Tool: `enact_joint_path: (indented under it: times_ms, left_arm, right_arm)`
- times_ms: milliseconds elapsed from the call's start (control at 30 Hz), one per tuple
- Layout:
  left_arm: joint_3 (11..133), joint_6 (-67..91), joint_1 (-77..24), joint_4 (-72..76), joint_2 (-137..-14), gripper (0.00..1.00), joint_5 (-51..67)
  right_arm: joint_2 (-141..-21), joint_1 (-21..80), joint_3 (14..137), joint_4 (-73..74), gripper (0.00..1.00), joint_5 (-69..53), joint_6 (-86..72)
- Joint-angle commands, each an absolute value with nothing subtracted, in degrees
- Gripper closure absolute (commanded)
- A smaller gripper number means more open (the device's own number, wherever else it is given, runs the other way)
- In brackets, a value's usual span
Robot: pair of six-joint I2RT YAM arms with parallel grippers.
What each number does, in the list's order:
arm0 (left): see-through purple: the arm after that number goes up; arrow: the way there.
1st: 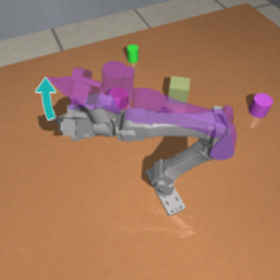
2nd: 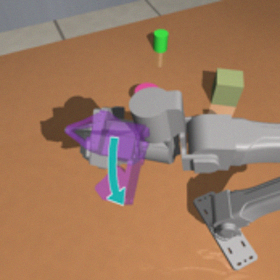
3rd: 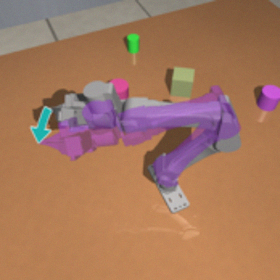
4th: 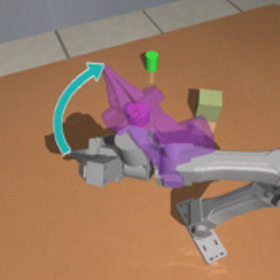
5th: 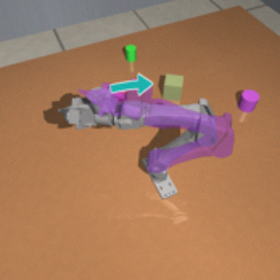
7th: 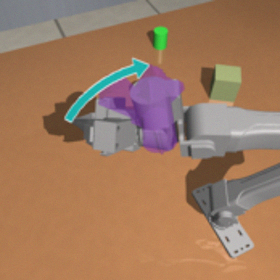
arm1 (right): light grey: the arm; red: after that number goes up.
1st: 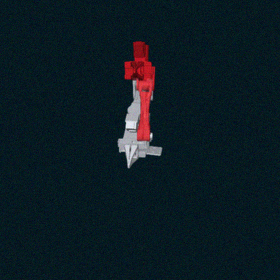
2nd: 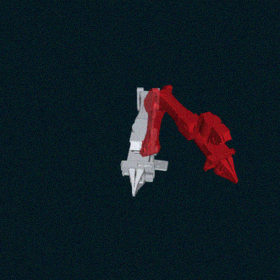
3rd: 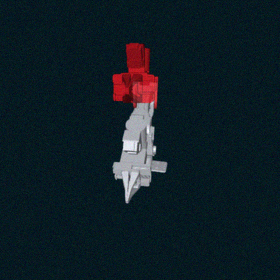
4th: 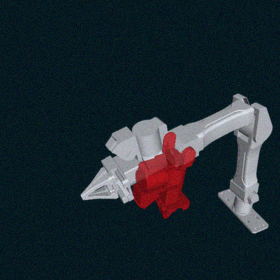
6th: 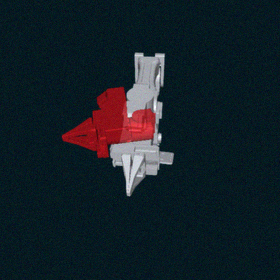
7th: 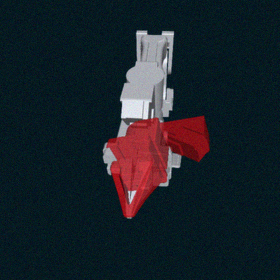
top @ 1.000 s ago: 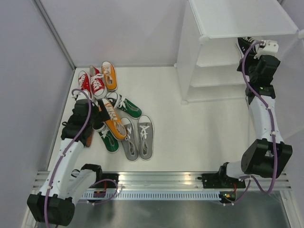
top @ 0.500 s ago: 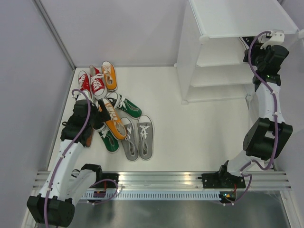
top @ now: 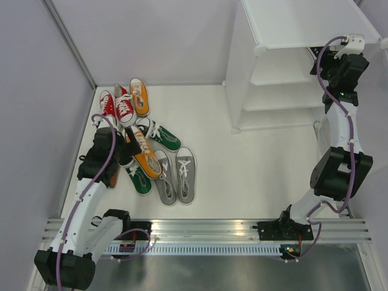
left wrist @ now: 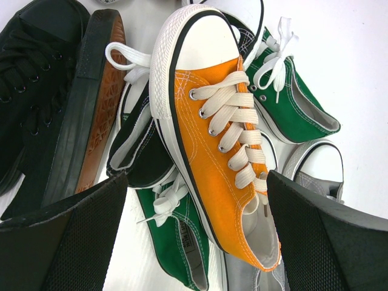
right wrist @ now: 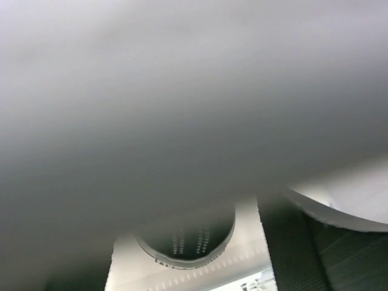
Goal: Place and organize the shoes in the shoe cabinet
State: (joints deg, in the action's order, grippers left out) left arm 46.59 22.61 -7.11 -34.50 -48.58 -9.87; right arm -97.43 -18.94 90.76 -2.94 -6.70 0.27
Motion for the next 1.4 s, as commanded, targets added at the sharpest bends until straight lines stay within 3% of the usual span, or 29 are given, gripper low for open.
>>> enact_joint_path:
  times_ms: [0, 233, 500, 767, 1033, 1367]
  left_arm:
    - [46.6, 21.4, -6.9, -32.7, -48.3, 0.02, -8.9]
    - [46.5, 21.4, -6.9, -32.7, -48.2, 0.02, -9.1]
    - [46.4, 21.4, -6.9, -32.8, -49.1, 0.02, -9.5]
    - [46.3, 21.4, -6.9, -32.8, -49.4, 0.02, -10.4]
    - [46.2, 21.2, -6.9, -32.7, -49.5, 0.02, -11.1]
    - [46.3, 21.0, -6.9, -32.8, -48.9, 0.02, -12.0]
  right_arm:
    - [-96.2, -19.1, 89.5, -5.9, 0.09, -5.2, 0.2]
    - [-90.2, -18.7, 84.1, -5.5, 0.06, -1.8, -4.2]
    - [-74.5, -15.2, 72.3, -0.4, 0.06, 2.3, -9.7]
    - [-60.6, -0.4, 56.3, -1.5, 0.19, 0.6, -15.0]
    - [-66.0, 15.6, 51.6, -8.3, 0.23, 3.1, -14.6]
    - [-80.5, 19.2, 56.3, -20.6, 0.32, 5.6, -11.6]
